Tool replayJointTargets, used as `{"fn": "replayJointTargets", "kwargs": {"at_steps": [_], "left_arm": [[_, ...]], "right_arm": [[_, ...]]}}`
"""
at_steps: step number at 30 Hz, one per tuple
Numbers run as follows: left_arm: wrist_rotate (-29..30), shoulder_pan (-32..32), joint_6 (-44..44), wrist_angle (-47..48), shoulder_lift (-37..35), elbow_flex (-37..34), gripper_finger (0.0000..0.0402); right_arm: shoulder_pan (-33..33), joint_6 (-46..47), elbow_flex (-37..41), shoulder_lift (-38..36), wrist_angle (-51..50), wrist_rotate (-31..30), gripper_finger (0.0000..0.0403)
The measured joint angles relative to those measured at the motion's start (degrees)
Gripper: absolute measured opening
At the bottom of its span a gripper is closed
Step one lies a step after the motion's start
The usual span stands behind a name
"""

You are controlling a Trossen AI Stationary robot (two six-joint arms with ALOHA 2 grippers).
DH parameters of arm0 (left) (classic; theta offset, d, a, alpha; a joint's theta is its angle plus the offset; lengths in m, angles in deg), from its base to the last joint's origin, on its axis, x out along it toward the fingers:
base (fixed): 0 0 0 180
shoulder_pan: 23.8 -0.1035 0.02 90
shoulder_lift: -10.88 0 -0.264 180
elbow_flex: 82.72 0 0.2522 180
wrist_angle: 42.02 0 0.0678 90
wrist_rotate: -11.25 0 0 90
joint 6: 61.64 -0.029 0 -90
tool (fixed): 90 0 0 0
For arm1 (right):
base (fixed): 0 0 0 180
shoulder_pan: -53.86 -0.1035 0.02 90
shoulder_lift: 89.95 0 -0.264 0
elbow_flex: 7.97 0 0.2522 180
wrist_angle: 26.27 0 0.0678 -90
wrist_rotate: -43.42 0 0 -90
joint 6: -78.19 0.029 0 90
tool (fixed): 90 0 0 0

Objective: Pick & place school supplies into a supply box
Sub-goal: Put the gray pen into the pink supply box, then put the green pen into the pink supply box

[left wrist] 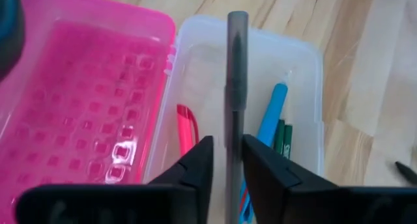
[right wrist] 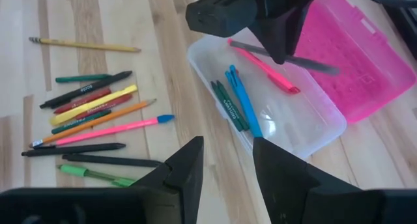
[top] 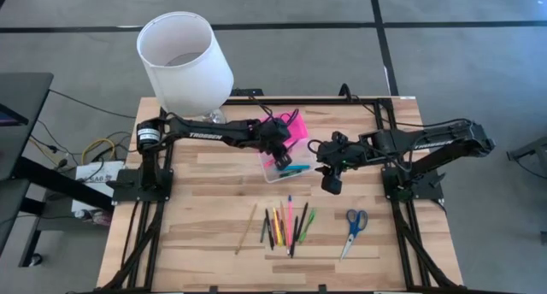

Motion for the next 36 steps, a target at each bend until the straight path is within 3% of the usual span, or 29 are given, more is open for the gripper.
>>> {"fn": "replayJointTargets", "kwargs": {"at_steps": [7,16,21,28,36], "left_arm": [[0.03,0.00,0.02,0.62,0.00,0.00,0.0136],[-1.23,0.25,0.33,2.08,-0.39,0.45,0.0153],[-0.30,2.46,-1.49,15.10,-0.81,7.63,0.0153],[5.37,9.37,-2.41,35.30,-0.87,19.25,0.0153],[7.69,17.55,5.37,52.43,-0.87,23.28,0.0153]], "right_arm": [[0.00,0.02,0.02,0.00,0.00,0.00,0.0127],[-0.48,0.55,0.02,0.00,-0.31,0.02,0.0127],[-1.57,0.72,0.02,0.00,-1.01,0.02,0.0127],[-2.21,5.15,0.04,0.00,-2.79,-0.04,0.0127],[-2.25,7.48,0.04,0.00,-3.06,0.13,0.0127]]}}
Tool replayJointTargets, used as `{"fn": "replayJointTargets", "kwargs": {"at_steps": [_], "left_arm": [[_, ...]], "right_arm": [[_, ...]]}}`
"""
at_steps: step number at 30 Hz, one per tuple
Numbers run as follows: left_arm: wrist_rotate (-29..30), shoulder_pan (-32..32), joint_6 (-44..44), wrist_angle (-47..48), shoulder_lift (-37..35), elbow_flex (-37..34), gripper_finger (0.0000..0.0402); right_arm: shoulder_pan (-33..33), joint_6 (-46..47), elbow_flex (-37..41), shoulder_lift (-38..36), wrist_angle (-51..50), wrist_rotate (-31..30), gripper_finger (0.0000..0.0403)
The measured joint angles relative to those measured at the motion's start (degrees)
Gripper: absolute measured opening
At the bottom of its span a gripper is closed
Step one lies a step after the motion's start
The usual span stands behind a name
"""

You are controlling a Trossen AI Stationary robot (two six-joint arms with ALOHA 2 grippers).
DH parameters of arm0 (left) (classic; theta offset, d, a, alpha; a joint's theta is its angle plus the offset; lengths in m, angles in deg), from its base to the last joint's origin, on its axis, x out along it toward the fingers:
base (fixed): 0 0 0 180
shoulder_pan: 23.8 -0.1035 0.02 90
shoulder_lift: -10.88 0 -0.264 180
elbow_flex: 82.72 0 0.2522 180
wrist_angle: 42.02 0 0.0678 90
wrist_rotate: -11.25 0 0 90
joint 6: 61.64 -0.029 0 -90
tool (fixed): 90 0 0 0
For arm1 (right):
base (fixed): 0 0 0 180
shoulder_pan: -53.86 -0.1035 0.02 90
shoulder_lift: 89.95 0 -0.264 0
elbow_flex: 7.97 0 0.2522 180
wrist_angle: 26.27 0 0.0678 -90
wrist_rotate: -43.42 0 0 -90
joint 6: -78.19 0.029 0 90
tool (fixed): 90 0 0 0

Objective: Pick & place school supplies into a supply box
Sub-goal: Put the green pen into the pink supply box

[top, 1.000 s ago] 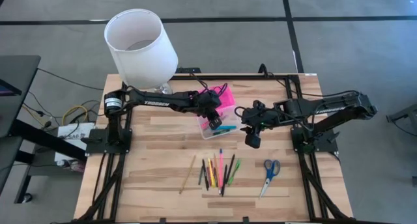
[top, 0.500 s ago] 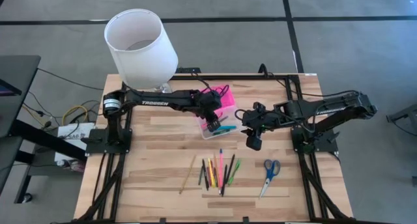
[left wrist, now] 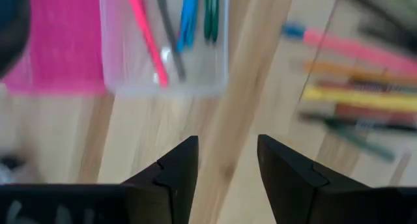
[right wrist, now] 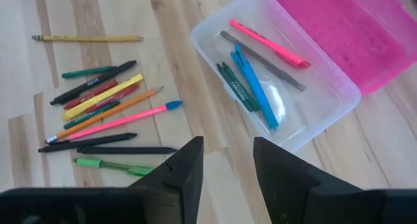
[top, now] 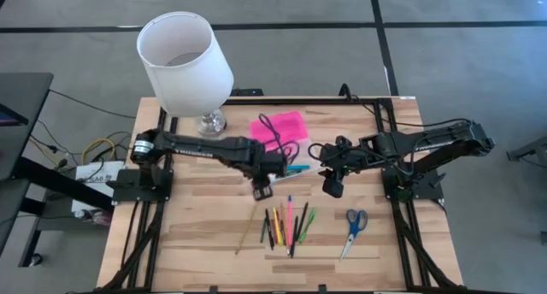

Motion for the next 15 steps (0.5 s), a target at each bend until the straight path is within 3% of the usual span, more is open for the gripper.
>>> {"fn": "replayJointTargets", "kwargs": {"at_steps": [5,11,15], "left_arm": [[5.21,5.53,4.55,5.80,-0.03,-0.42,0.0153],[8.23,10.27,5.78,1.52,-2.01,-4.73,0.0153],[8.85,11.43,5.64,-3.04,-4.67,-11.56,0.0153]], "right_arm": [[-0.22,2.71,0.00,0.00,0.03,0.15,0.0127],[-1.98,10.19,0.00,0.00,-0.30,0.09,0.0127],[-5.19,20.83,0.02,-0.02,0.35,-0.24,0.0127]]}}
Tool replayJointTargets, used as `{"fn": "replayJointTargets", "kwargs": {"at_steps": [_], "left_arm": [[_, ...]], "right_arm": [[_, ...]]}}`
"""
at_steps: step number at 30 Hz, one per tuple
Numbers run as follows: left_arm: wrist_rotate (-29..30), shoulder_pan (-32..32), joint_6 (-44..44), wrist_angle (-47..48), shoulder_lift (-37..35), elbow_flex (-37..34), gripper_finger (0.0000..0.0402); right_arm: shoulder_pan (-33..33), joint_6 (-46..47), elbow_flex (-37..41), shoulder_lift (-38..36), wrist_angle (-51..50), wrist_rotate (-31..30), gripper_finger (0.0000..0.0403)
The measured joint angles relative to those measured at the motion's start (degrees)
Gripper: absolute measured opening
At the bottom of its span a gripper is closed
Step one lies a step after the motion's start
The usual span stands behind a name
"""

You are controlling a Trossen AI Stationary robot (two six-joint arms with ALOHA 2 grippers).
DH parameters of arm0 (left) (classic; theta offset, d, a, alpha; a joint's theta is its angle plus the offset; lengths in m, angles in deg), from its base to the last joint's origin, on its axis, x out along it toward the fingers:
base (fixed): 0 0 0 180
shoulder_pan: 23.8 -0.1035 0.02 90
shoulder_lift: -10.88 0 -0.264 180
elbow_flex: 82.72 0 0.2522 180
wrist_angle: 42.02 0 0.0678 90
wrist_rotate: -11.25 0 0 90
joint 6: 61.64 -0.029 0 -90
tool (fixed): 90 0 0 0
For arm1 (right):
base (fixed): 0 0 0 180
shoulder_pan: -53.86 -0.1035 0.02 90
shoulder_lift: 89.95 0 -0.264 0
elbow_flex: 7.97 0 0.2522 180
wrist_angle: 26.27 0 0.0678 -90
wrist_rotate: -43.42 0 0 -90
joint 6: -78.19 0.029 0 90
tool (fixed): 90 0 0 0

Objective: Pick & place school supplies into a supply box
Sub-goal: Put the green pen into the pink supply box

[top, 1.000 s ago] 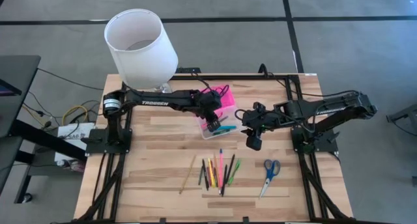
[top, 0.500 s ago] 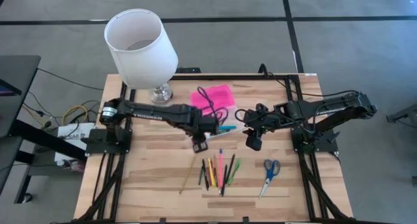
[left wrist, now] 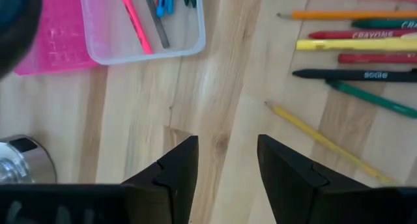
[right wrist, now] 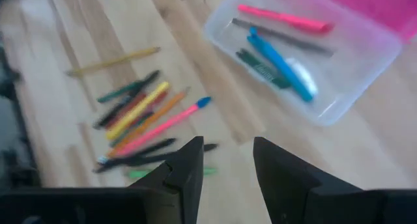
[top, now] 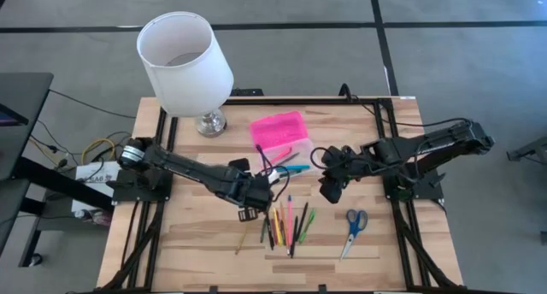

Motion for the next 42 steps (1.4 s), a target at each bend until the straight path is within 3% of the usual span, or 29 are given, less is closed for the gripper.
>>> {"fn": "replayJointTargets", "kwargs": {"at_steps": [11,19,23,33,42], "left_arm": [[2.01,2.91,-0.39,-19.28,-16.82,-21.86,0.0153],[-6.54,3.21,3.82,-34.92,-24.14,-36.32,0.0153],[-8.10,4.03,6.30,-36.45,-23.66,-39.26,0.0153],[-4.61,4.47,9.05,-36.88,-23.42,-40.33,0.0153],[-2.67,4.41,6.33,-36.64,-23.42,-40.30,0.0153]], "right_arm": [[-15.17,37.95,0.00,0.00,-2.63,-13.94,0.0127],[-21.58,44.63,-0.02,2.67,2.44,-23.87,0.0127],[-22.33,48.05,-0.04,7.37,3.20,-23.02,0.0127],[-22.08,71.73,0.02,21.38,2.04,-15.29,0.0127],[-20.51,74.75,-4.07,31.87,10.50,-13.46,0.0127]]}}
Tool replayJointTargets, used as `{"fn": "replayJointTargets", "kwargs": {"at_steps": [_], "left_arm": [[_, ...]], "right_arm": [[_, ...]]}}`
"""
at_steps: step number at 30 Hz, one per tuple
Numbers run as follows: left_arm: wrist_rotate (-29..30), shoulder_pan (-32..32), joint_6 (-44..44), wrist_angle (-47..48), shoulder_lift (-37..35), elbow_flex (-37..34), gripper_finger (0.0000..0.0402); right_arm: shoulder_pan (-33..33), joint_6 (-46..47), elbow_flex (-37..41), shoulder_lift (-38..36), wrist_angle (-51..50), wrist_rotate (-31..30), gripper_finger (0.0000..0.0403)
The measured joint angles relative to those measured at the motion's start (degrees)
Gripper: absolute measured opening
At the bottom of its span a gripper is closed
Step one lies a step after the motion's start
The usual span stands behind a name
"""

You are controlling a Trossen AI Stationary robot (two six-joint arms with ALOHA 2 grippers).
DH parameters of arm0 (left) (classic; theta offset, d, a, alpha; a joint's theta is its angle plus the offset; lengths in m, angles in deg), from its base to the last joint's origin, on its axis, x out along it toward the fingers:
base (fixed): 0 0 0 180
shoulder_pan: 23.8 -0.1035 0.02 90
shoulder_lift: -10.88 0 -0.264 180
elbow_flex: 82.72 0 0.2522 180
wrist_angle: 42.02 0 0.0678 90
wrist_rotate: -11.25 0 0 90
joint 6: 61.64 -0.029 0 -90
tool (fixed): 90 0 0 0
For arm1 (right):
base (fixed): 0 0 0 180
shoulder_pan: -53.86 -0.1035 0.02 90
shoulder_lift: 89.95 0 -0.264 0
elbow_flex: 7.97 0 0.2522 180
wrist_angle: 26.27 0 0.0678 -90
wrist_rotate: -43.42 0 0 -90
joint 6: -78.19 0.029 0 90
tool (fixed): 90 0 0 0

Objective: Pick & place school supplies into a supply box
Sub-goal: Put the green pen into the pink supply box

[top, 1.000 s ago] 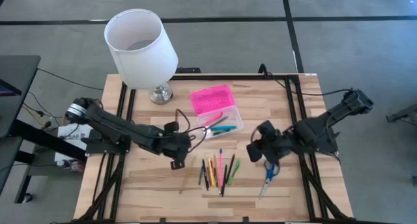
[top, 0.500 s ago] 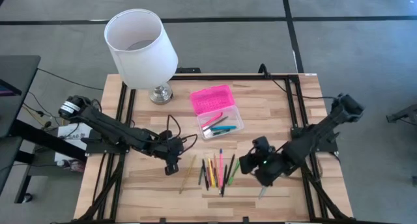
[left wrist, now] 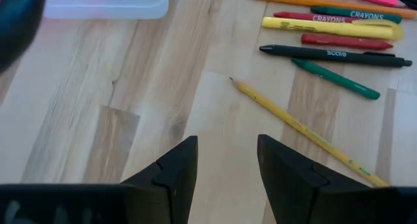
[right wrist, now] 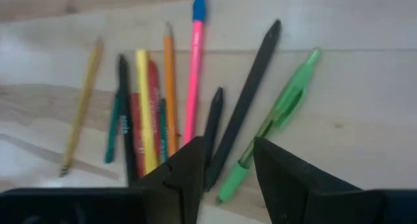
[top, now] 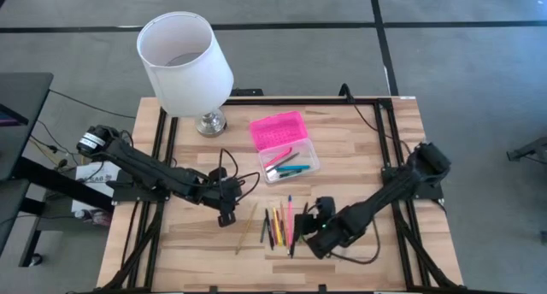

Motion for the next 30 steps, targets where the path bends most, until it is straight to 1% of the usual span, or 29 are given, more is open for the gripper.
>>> {"fn": "replayJointTargets", "kwargs": {"at_steps": [4,6,9,14,19,30], "left_arm": [[-0.12,0.00,-0.96,0.06,0.00,0.00,0.0153],[-0.17,0.00,-0.99,0.24,0.00,0.02,0.0153],[-0.14,0.00,-0.99,0.37,0.00,0.02,0.0153],[-0.09,0.00,-1.34,0.61,0.00,0.02,0.0153],[-0.09,0.00,-1.80,0.85,0.00,0.02,0.0153],[-0.11,0.00,-2.21,0.97,0.00,0.04,0.0153]], "right_arm": [[0.54,0.85,-2.61,2.99,-1.61,1.39,0.0122],[0.52,1.45,-3.35,3.71,-2.36,1.81,0.0115],[0.26,2.41,-3.49,4.80,-2.63,4.04,0.0101],[-0.12,2.71,-3.49,4.87,-2.56,4.74,0.0076],[-0.10,2.83,-3.49,4.87,-3.98,4.95,0.0059],[0.49,2.49,-3.43,7.38,-2.64,6.46,0.0053]]}}
